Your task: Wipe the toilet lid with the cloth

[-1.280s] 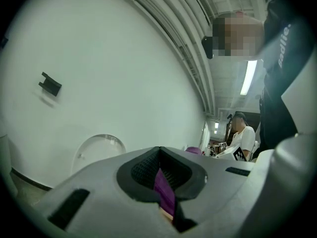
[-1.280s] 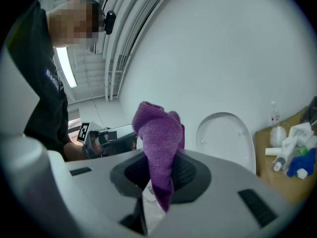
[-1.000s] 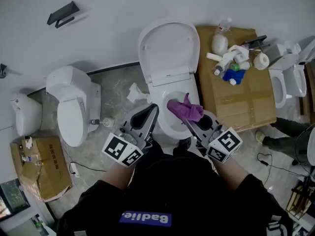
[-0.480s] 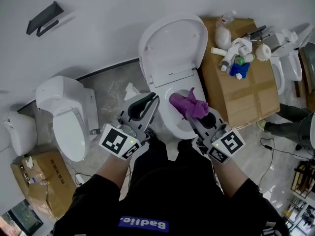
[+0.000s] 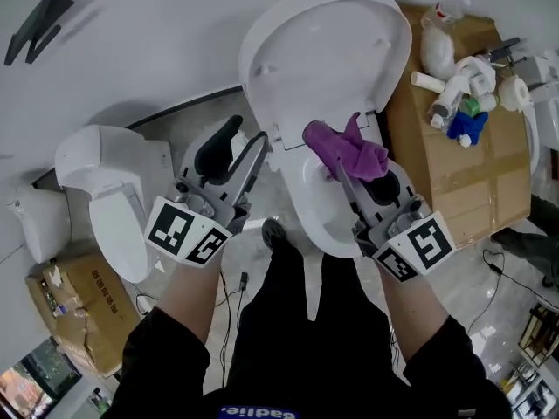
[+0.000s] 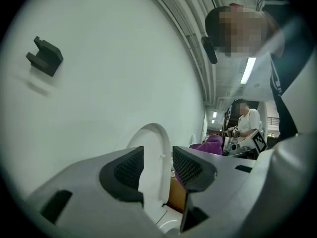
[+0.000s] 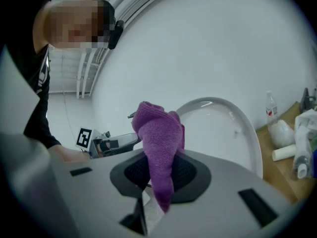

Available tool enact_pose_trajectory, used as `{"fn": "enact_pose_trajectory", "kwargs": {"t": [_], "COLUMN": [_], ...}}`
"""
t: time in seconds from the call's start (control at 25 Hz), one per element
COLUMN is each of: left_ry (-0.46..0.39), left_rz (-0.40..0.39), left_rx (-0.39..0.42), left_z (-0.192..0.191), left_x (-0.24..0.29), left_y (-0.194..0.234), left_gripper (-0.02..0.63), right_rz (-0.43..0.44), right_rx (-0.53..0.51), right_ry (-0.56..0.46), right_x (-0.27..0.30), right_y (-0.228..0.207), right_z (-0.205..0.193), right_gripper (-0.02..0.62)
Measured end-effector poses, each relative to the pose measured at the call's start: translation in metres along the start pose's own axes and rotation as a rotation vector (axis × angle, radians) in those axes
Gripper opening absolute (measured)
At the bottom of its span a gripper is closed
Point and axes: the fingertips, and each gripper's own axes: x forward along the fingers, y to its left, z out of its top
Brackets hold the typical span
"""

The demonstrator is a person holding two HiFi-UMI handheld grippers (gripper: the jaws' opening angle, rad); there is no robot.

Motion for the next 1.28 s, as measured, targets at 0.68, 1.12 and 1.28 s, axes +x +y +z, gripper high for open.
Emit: {"fn": "enact_pose_trajectory", "kwargs": {"t": [0.68, 1.12, 1.28], "left_ry": [0.058, 0.004, -0.017], "left_rz": [-0.101, -0.179, -0.174], "left_rx": [0.132, 0.135, 0.128], "left_z": [-0.008, -0.005, -0.005], "left_x": [0.085, 0.093, 0.094], "left_y": [0.100, 0.096, 0.098], "left_gripper": [0.232, 0.210, 0.209], "right_rz": [-0.085, -0.108, -0.106], "right_rx": [-0.287, -0.257, -0.258], "right_ry": [-0.110, -0.193, -0.193], "right_x": [0.115, 0.174, 0.183], "right_y": [-0.068, -0.050, -0.049], "right_z": [0.044, 0.056, 0.046], "right_gripper": [0.075, 0.075, 0.075]}}
